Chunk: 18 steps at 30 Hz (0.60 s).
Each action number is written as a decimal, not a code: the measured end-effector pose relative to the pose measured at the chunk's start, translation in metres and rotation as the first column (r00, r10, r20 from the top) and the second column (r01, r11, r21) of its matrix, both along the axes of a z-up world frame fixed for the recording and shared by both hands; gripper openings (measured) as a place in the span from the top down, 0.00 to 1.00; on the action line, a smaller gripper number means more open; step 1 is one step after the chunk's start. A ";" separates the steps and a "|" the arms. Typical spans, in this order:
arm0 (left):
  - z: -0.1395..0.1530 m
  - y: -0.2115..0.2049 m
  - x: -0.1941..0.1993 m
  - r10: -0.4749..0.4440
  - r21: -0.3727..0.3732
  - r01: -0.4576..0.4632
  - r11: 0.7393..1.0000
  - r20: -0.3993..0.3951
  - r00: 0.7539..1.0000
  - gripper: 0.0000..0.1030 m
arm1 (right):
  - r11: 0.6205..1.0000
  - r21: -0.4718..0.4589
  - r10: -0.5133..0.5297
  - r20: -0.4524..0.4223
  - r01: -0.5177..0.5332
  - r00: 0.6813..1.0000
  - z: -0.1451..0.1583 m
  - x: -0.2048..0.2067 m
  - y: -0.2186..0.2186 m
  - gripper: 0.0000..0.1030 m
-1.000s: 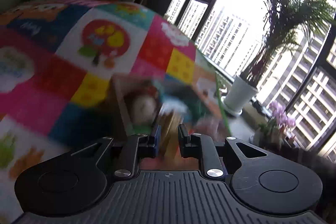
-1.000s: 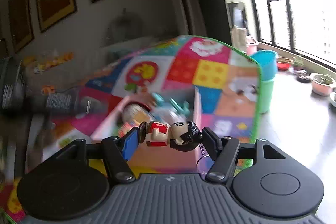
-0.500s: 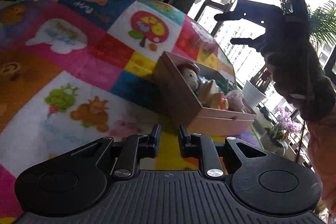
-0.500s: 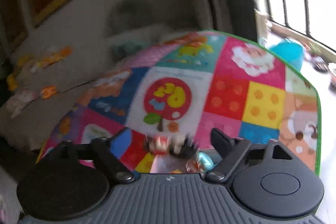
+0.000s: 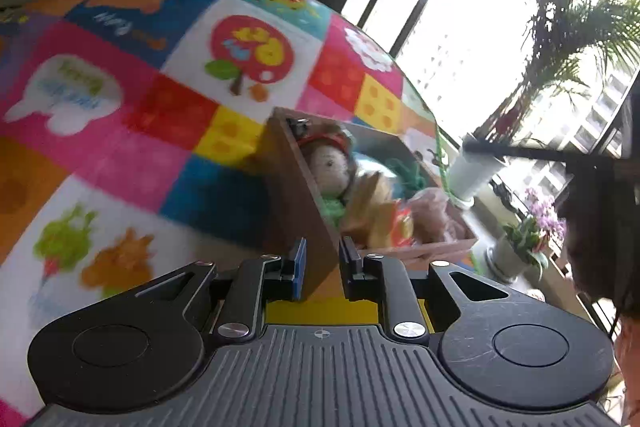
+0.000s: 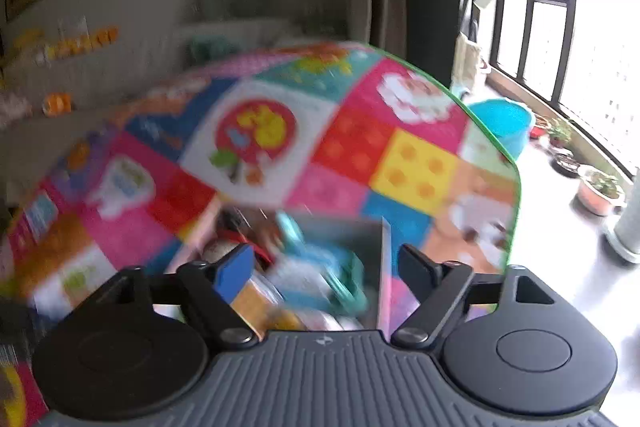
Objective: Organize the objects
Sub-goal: 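Lower the figurine and teal toy into the pink box and open both grippers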
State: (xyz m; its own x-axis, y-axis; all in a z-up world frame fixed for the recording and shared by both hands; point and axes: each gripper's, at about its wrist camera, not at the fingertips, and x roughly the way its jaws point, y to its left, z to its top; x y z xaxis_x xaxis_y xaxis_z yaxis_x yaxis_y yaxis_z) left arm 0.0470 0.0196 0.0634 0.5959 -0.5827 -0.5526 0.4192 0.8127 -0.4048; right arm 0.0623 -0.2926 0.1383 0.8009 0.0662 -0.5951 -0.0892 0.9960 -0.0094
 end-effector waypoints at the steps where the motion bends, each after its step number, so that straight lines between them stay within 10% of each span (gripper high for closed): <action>1: 0.003 -0.007 0.006 0.005 -0.001 -0.005 1.000 -0.020 1.000 0.81 | 1.000 -0.018 -0.008 -0.020 0.008 1.000 -0.006 -0.006 -0.006 0.31; 9: -0.010 -0.065 0.050 0.064 0.235 -0.030 0.972 -0.140 0.988 0.79 | 0.999 0.036 0.022 -0.092 -0.019 0.996 -0.043 -0.033 -0.044 0.44; 18: -0.032 -0.069 0.068 0.185 0.359 -0.115 0.926 -0.167 0.968 0.35 | 0.990 0.009 0.140 -0.103 -0.140 0.985 -0.089 -0.040 -0.037 0.44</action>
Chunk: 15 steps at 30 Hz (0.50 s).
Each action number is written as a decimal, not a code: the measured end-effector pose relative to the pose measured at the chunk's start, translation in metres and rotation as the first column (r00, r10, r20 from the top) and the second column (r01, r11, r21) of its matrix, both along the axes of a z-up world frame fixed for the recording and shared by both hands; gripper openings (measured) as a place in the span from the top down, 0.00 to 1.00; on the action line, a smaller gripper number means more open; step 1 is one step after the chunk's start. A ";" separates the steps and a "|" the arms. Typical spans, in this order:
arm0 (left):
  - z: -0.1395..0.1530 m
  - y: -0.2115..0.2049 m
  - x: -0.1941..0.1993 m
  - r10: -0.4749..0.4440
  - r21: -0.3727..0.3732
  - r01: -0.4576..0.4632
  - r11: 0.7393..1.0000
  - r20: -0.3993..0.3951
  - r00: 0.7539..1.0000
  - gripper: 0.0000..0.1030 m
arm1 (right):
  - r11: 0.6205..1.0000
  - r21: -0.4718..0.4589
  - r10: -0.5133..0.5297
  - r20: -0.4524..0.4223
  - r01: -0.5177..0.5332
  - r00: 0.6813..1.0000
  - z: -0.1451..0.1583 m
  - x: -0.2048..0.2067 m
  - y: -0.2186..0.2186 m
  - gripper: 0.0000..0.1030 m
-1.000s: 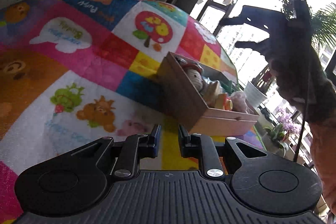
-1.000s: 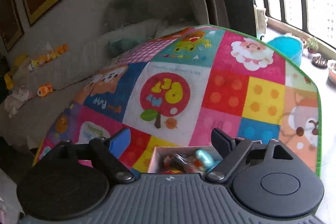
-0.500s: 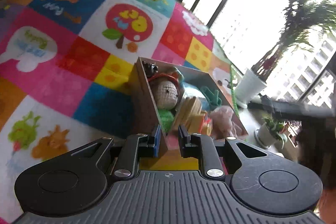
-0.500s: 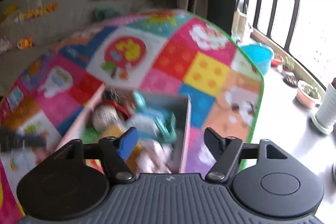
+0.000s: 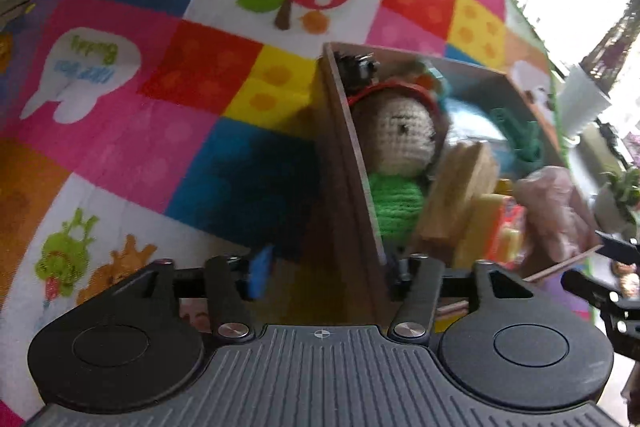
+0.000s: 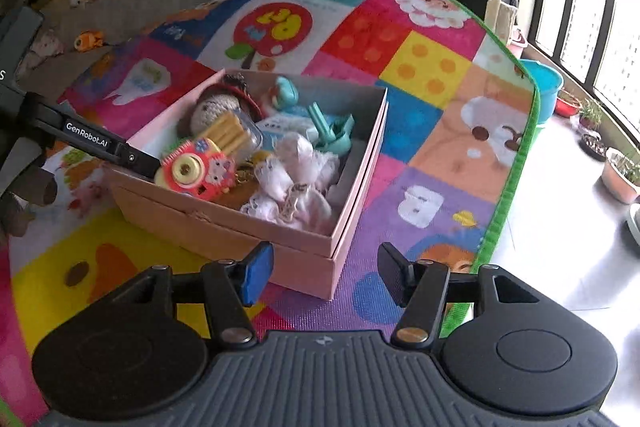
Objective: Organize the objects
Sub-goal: 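Lower the figurine and teal toy into the pink box and open both grippers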
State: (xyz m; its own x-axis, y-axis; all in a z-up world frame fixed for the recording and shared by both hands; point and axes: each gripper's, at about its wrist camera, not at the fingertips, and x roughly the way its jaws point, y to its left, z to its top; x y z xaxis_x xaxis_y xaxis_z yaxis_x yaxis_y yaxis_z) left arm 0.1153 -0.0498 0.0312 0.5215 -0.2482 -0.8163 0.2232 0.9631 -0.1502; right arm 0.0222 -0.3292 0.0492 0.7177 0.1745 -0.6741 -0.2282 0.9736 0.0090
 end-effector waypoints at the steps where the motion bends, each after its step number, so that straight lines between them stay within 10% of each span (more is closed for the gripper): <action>1: -0.001 0.003 0.001 0.014 0.002 -0.014 1.000 0.000 1.000 0.27 | 1.000 0.029 0.008 -0.009 -0.008 1.000 -0.003 0.002 0.000 0.44; 15: 0.000 0.114 0.036 0.205 -0.046 -0.202 0.978 0.064 0.977 0.02 | 0.997 0.013 0.070 0.035 -0.071 0.997 -0.002 0.048 0.099 0.40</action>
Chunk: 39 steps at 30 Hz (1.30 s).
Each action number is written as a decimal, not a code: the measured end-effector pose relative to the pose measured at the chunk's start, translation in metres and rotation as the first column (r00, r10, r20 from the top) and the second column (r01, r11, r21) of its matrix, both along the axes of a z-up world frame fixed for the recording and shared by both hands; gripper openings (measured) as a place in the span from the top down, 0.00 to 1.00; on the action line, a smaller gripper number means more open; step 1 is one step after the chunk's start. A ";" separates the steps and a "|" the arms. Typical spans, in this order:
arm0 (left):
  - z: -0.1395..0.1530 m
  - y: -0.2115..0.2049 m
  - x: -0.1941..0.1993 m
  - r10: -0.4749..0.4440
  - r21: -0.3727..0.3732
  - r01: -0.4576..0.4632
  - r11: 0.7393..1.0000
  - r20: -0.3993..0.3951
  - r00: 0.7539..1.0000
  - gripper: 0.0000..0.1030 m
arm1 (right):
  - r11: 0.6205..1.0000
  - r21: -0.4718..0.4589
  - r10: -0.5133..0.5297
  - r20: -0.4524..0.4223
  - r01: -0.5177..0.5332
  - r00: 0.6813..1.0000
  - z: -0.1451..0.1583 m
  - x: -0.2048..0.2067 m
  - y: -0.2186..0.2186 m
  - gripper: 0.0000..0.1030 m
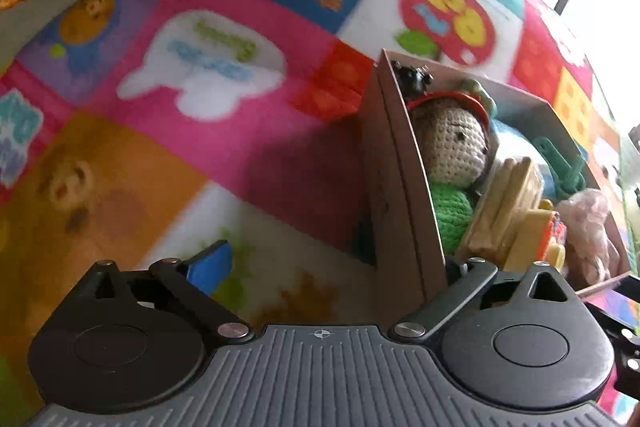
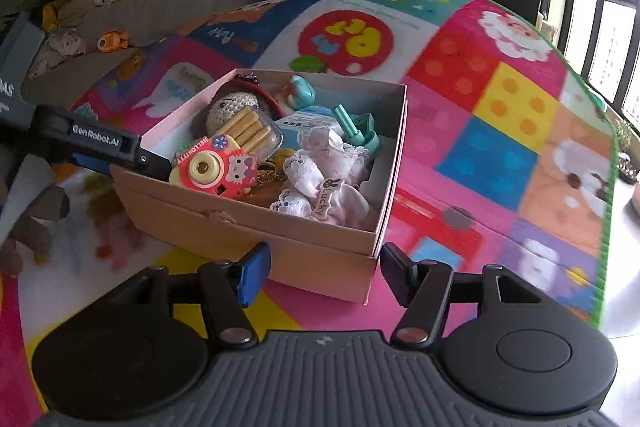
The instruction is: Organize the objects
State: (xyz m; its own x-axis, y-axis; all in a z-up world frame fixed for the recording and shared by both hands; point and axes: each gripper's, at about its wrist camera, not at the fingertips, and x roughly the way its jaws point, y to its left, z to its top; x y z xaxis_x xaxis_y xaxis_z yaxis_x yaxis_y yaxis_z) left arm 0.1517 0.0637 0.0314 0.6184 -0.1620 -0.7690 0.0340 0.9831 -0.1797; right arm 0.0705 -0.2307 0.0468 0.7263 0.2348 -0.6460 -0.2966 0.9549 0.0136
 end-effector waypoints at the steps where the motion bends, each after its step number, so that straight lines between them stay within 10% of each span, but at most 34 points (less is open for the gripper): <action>1: -0.001 0.006 0.004 0.011 -0.009 -0.011 1.000 0.006 1.000 0.02 | 1.000 -0.002 0.002 0.007 -0.002 1.000 0.001 0.003 0.008 0.40; 33: 0.000 0.023 0.007 0.017 0.034 -0.022 0.999 0.117 0.993 0.03 | 0.993 0.045 -0.113 0.025 0.112 0.993 -0.010 0.013 0.047 0.39; 39: 0.029 0.029 -0.049 0.058 -0.015 -0.057 0.998 0.307 0.950 0.05 | 0.986 0.042 -0.164 0.042 0.162 0.986 -0.008 -0.004 0.041 0.33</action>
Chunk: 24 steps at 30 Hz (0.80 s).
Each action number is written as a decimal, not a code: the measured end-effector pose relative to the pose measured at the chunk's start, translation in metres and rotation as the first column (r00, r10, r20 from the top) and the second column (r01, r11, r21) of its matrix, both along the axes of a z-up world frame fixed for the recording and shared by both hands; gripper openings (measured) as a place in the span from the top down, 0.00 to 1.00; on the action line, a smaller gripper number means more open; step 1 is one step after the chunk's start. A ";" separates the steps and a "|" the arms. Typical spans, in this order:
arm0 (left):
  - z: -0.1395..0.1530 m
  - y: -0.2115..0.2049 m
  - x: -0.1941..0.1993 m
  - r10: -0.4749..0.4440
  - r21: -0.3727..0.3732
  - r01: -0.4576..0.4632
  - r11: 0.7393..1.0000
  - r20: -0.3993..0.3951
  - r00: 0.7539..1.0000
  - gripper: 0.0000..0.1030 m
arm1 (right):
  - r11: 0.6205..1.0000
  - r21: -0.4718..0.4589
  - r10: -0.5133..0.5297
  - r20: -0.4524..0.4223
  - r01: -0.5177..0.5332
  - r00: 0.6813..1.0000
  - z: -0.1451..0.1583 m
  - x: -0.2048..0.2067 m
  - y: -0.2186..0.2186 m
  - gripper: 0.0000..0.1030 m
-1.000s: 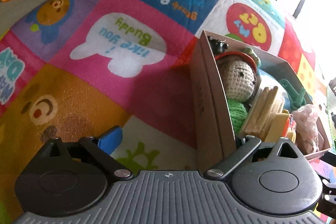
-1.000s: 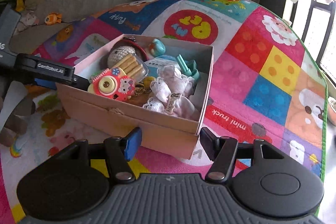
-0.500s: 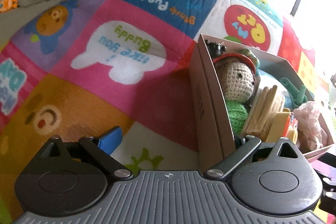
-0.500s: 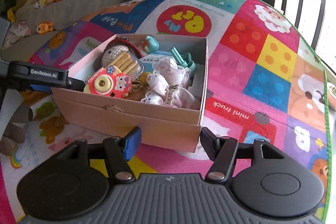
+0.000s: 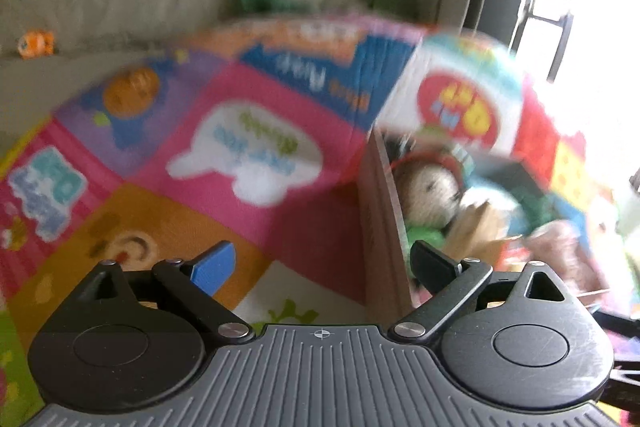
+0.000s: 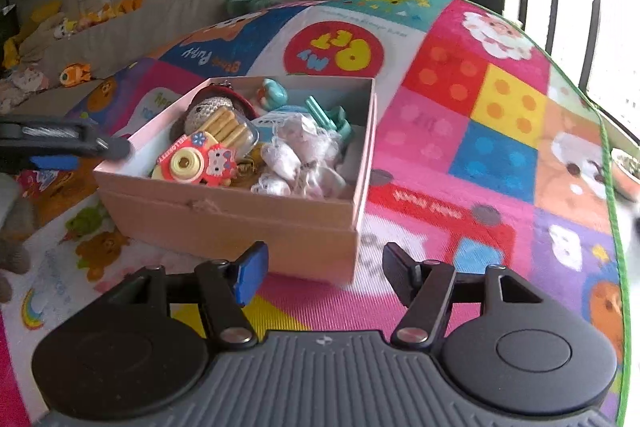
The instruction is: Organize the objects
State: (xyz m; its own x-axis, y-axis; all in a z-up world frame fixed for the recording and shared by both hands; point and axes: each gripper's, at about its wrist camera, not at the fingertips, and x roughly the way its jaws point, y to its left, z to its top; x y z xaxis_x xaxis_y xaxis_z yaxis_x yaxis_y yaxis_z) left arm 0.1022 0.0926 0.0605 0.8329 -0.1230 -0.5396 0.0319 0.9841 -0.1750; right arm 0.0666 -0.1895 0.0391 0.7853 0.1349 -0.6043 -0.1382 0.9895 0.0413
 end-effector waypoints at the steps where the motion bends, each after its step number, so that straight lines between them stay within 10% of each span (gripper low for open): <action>1: 0.005 0.001 -0.018 -0.010 -0.008 0.010 1.000 0.043 0.999 0.05 | 1.000 0.015 -0.005 -0.004 0.005 1.000 0.000 -0.006 -0.002 0.23; 4: 0.005 -0.002 -0.062 -0.052 -0.045 0.056 0.997 0.098 0.994 0.05 | 0.999 0.046 -0.012 0.007 0.011 1.000 -0.004 -0.033 -0.004 0.07; 15: -0.050 -0.029 -0.104 -0.131 -0.113 0.126 0.986 -0.034 0.991 0.06 | 0.999 0.039 -0.019 0.131 0.014 0.991 -0.014 -0.086 -0.019 0.00; 24: -0.046 -0.043 -0.111 -0.084 0.090 0.088 0.992 -0.039 0.996 0.12 | 0.993 -0.028 -0.115 0.002 0.115 0.993 -0.016 -0.079 -0.009 0.00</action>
State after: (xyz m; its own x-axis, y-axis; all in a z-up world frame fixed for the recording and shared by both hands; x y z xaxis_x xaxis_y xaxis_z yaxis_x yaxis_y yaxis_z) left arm -0.0088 0.0496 0.0146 0.8019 -0.1421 -0.5803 0.1125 0.9898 -0.0869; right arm -0.0123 -0.1985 0.0234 0.7949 0.0266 -0.6062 -0.0234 0.9996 0.0132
